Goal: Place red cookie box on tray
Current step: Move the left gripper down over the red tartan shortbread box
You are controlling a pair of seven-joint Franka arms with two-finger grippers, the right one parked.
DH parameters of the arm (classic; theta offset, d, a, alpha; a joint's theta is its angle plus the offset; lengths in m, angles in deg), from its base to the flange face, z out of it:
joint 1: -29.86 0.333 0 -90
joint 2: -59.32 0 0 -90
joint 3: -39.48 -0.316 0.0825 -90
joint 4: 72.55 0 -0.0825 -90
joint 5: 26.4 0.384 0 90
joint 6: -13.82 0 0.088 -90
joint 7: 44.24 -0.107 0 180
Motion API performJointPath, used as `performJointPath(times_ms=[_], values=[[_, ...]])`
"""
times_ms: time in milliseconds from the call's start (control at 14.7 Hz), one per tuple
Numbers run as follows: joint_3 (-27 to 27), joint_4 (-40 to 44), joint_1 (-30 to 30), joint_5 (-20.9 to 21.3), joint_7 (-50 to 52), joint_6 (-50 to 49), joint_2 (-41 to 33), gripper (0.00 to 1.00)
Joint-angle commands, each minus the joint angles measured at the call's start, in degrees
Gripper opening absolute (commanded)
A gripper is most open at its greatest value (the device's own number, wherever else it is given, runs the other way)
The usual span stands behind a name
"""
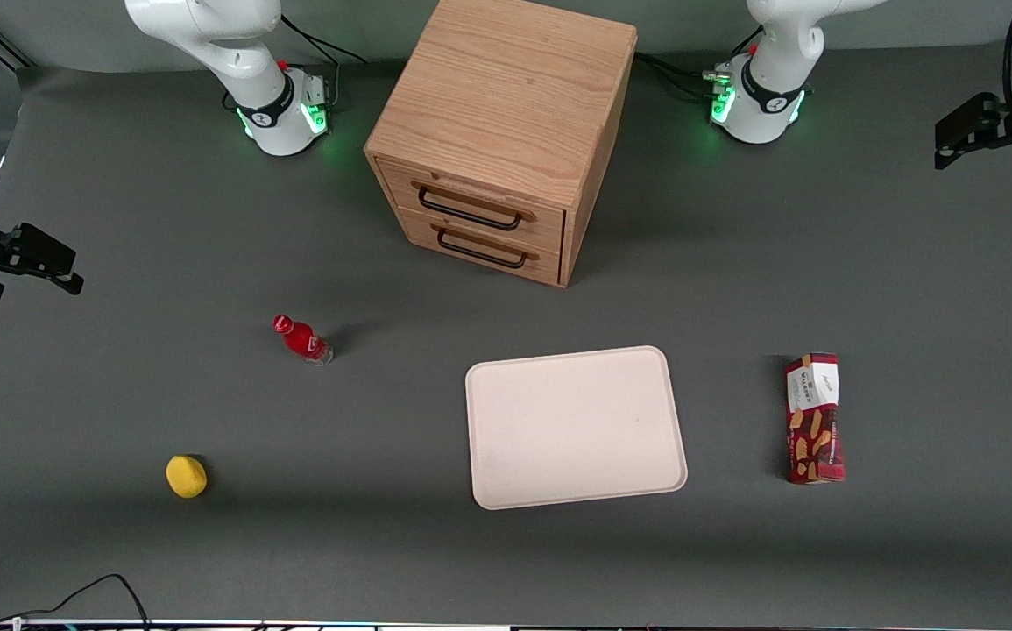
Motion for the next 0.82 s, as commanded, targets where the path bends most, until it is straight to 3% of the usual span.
performJointPath(times_ms=[0,341,477,750], values=[[-1.4,-2.4,0.5,-1.5,-4.5,1.5,-2.2,1.0],[-3.0,-2.0,0.8,-2.4,-9.6,1.5,-1.9,1.0],[-5.6,-1.8,0.7,-5.6,-9.9,1.4,-1.5,1.0],[-5.4,-1.3,-0.2,-5.2,-9.2,6.1,2.9,1.0]])
